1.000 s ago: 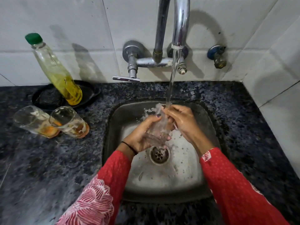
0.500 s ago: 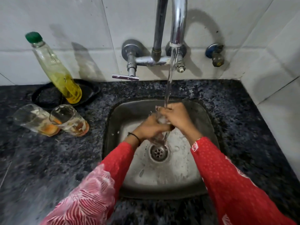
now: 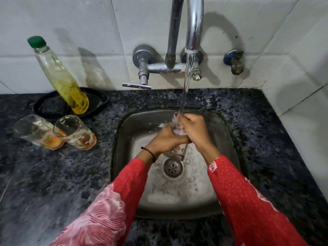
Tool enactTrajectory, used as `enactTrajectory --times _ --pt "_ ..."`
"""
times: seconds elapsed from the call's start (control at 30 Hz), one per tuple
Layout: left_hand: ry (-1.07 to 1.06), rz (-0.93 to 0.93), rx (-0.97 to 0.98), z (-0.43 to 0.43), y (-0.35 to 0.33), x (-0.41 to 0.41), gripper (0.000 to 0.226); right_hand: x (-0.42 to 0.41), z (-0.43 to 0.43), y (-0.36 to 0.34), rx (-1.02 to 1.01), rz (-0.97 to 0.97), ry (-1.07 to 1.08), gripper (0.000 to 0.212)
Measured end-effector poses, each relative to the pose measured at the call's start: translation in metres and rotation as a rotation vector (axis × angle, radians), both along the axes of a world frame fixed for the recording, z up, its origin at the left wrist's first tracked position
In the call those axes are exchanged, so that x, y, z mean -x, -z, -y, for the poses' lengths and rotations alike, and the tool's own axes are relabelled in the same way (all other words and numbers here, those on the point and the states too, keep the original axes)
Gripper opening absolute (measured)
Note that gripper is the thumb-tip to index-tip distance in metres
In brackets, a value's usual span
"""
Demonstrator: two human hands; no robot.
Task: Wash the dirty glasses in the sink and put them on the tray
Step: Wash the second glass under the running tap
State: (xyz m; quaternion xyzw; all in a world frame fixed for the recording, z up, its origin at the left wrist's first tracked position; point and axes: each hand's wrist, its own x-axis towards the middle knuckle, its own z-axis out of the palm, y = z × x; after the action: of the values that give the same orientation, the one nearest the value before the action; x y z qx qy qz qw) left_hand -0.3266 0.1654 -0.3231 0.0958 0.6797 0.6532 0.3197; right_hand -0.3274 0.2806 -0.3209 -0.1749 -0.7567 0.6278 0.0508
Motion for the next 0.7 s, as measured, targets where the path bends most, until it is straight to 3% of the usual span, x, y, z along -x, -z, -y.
enactTrajectory --times 0.07,0.13,0.2,0.27,0.3,0.33,0.37,0.43,0.5,0.53,0.63,0.67,0.7 --pt "0.035 0.453 -0.339 0.007 -0.009 -0.003 0.013 -0.003 0.001 -0.004 0.236 -0.010 0.051 0.025" --pt "0.048 0.639 -0.416 0.014 -0.002 -0.001 0.021 -0.003 0.001 -0.004 0.275 0.030 0.024 0.022" --pt "0.009 0.427 -0.200 0.012 0.002 -0.004 0.025 -0.002 -0.001 -0.001 0.072 0.091 -0.094 0.027" --pt "-0.005 -0.074 0.133 0.006 0.005 -0.005 0.031 -0.003 0.002 0.003 -0.132 0.130 -0.182 0.031" --pt "-0.040 -0.238 0.233 0.004 0.005 -0.005 0.032 -0.005 0.005 0.004 -0.134 0.112 -0.161 0.031" --pt "-0.056 -0.290 0.223 0.004 0.003 -0.006 0.033 -0.007 0.006 0.005 -0.056 0.081 -0.103 0.032" --pt "-0.049 -0.198 0.104 0.006 0.003 -0.005 0.030 -0.009 0.008 0.005 0.073 0.046 -0.032 0.033" --pt "0.023 0.297 -0.202 0.015 -0.006 -0.005 0.020 -0.013 0.008 0.002 0.364 0.027 0.061 0.029" --pt "0.074 0.563 -0.321 0.024 0.001 -0.003 0.026 -0.013 0.008 0.000 0.425 0.056 0.042 0.019" --pt "0.065 0.516 -0.252 0.023 0.004 -0.003 0.029 -0.012 0.008 -0.002 0.324 0.072 -0.008 0.020" --pt "0.001 -0.185 0.270 0.009 0.009 -0.005 0.044 -0.008 0.010 -0.002 -0.006 0.117 -0.132 0.030" --pt "-0.054 -0.319 0.371 0.006 0.007 -0.006 0.047 -0.009 0.011 -0.002 -0.001 0.123 -0.113 0.034" --pt "-0.069 -0.357 0.353 0.005 0.006 -0.005 0.046 -0.010 0.010 -0.002 0.068 0.100 -0.058 0.032"
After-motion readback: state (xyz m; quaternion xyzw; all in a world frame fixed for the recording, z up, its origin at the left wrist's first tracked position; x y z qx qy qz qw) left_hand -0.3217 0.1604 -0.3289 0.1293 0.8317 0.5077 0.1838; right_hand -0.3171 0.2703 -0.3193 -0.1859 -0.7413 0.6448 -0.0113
